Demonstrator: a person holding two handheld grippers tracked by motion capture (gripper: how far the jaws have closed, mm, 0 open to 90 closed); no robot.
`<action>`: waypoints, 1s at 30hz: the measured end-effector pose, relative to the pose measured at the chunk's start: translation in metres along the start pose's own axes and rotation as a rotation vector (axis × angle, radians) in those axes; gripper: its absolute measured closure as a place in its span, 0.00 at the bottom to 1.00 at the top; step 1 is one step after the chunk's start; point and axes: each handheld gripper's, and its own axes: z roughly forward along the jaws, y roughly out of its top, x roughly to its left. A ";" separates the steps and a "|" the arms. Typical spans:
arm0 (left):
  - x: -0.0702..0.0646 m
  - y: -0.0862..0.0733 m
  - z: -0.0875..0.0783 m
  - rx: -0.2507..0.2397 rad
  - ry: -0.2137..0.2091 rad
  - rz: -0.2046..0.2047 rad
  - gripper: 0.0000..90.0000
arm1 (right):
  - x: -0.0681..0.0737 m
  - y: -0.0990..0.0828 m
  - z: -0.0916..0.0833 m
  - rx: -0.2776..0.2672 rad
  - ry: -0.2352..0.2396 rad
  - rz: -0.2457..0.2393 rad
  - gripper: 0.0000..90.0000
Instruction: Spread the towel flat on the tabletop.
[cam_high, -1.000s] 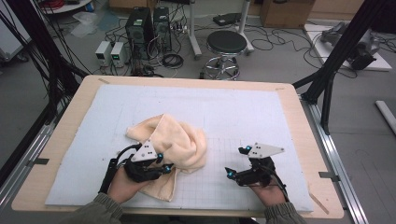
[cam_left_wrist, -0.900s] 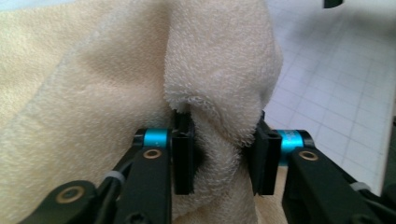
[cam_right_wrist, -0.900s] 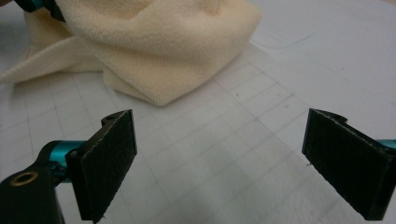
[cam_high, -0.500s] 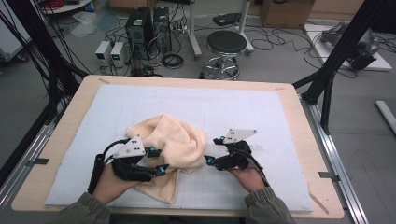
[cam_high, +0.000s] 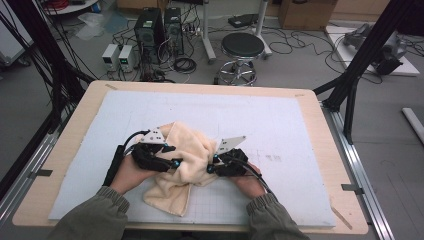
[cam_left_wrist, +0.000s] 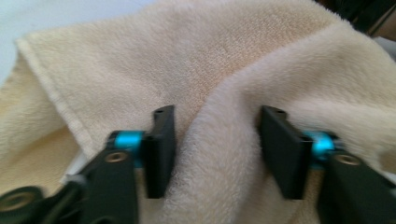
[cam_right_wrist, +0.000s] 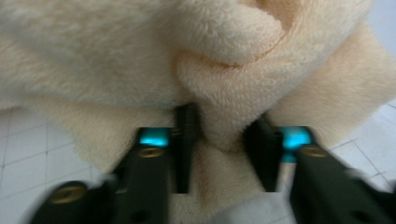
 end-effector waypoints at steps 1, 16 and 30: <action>0.002 0.000 0.002 0.002 -0.015 -0.004 0.57 | 0.000 0.000 0.000 0.000 0.000 0.000 0.86; -0.033 0.014 -0.030 -0.097 0.000 0.063 0.86 | 0.018 -0.002 -0.114 -0.102 -0.071 -0.044 0.93; -0.064 -0.032 -0.045 0.021 -0.018 0.086 0.87 | 0.059 -0.035 -0.104 -0.018 0.059 -0.040 0.89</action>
